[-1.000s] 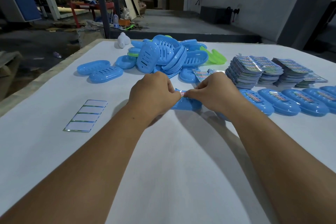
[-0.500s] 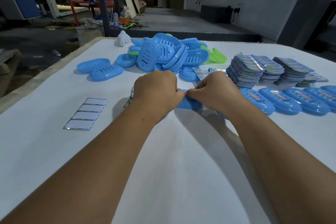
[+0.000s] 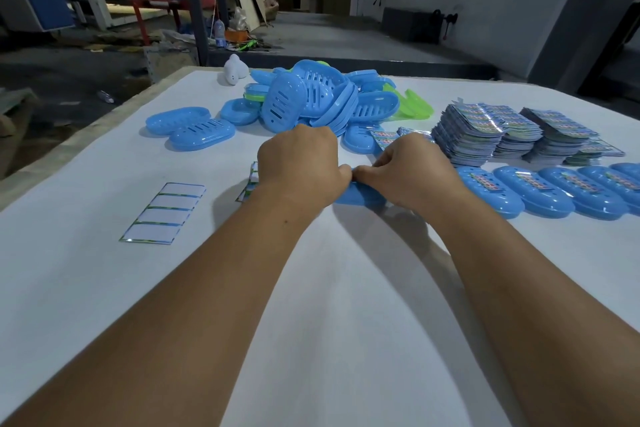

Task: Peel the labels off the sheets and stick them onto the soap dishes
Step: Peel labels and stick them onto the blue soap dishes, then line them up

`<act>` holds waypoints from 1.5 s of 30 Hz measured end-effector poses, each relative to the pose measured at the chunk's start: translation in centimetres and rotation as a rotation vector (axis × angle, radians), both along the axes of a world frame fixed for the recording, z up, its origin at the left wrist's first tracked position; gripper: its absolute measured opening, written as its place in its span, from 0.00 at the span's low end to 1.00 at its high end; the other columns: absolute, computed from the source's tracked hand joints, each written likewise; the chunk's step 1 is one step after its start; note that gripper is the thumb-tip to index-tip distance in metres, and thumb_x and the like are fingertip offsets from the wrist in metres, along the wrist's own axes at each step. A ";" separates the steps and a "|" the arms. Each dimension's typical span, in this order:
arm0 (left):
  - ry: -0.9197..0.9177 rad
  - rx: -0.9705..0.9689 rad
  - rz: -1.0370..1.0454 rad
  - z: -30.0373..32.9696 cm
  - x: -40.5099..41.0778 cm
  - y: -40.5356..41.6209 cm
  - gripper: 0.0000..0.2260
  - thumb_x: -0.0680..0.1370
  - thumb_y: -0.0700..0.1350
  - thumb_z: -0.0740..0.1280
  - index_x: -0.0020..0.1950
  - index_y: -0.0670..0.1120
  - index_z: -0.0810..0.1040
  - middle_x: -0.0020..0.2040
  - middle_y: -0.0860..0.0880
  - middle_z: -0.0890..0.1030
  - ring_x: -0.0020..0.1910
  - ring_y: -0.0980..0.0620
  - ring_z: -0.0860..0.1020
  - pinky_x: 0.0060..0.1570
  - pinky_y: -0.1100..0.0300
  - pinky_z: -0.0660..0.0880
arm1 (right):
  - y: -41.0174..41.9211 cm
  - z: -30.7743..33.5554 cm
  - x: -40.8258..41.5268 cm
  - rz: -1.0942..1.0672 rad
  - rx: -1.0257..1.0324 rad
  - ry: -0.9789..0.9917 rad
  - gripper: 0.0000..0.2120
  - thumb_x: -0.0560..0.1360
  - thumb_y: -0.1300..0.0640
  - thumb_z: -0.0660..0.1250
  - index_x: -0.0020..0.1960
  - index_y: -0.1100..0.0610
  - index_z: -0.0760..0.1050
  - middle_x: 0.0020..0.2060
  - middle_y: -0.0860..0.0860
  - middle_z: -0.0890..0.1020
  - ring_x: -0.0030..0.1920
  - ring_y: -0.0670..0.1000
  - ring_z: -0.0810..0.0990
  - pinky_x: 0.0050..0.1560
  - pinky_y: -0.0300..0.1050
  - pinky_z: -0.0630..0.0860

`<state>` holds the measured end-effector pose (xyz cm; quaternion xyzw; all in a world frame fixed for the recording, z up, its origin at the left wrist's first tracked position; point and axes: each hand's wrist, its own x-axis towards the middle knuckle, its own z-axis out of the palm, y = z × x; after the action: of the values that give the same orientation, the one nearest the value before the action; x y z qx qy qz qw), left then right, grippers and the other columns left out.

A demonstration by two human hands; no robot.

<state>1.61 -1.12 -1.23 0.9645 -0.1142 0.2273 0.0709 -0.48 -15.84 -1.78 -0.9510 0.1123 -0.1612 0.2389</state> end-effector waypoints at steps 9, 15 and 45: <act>0.134 -0.137 0.043 -0.8 1.0 1.3 0.21 0.72 0.69 0.65 0.45 0.51 0.77 0.43 0.50 0.80 0.42 0.46 0.78 0.36 0.56 0.69 | -0.5 0.0 0.2 -0.006 0.071 -0.015 0.22 0.62 0.38 0.78 0.39 0.56 0.79 0.29 0.49 0.80 0.30 0.48 0.75 0.30 0.43 0.69; 0.142 -0.380 0.025 -0.9 1.4 2.5 0.19 0.78 0.63 0.62 0.41 0.49 0.76 0.41 0.48 0.81 0.43 0.44 0.79 0.42 0.52 0.76 | -0.5 0.3 -0.2 0.078 0.143 -0.181 0.04 0.73 0.50 0.72 0.44 0.49 0.78 0.38 0.42 0.80 0.42 0.49 0.78 0.38 0.42 0.70; 0.081 -0.222 0.128 -1.1 1.7 3.4 0.12 0.79 0.59 0.63 0.48 0.51 0.78 0.34 0.53 0.71 0.40 0.47 0.75 0.37 0.55 0.67 | 0.0 1.4 -3.1 0.024 -0.262 0.142 0.21 0.73 0.58 0.66 0.66 0.53 0.72 0.64 0.57 0.73 0.64 0.65 0.70 0.59 0.53 0.70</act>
<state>3.28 2.29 -2.31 0.9644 -0.0235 0.2035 0.1672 -3.62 -15.81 -0.41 -0.9843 0.0958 -0.1038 0.1061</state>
